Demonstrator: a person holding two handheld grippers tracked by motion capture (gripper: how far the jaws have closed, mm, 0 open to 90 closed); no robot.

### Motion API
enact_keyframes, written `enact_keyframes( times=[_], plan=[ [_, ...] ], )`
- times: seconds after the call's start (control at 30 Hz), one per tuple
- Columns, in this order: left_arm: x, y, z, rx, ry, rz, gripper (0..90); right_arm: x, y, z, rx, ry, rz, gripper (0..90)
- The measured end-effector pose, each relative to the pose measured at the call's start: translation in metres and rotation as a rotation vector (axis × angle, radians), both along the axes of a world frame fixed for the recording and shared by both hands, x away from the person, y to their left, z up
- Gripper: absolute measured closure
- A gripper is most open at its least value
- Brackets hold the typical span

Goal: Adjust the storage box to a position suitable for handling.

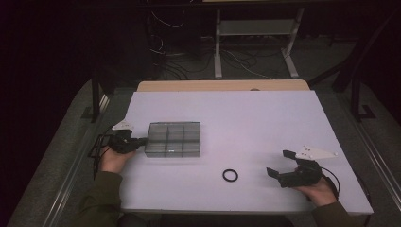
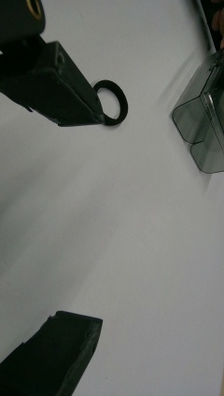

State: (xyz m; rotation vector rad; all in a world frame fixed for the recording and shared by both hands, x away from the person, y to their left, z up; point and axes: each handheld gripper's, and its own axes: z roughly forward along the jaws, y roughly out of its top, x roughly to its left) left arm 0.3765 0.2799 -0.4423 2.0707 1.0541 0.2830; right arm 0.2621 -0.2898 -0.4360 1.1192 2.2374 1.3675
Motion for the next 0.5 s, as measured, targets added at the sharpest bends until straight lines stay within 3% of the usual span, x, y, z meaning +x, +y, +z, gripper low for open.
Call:
enact_keyframes(
  times=[0.5],
  plan=[
    [0.000, -0.017, 0.001, 0.012, -0.011, -0.033, 88.8, 0.000, 0.000, 0.000, -0.001, -0.002, 0.000, 3.3]
  ],
)
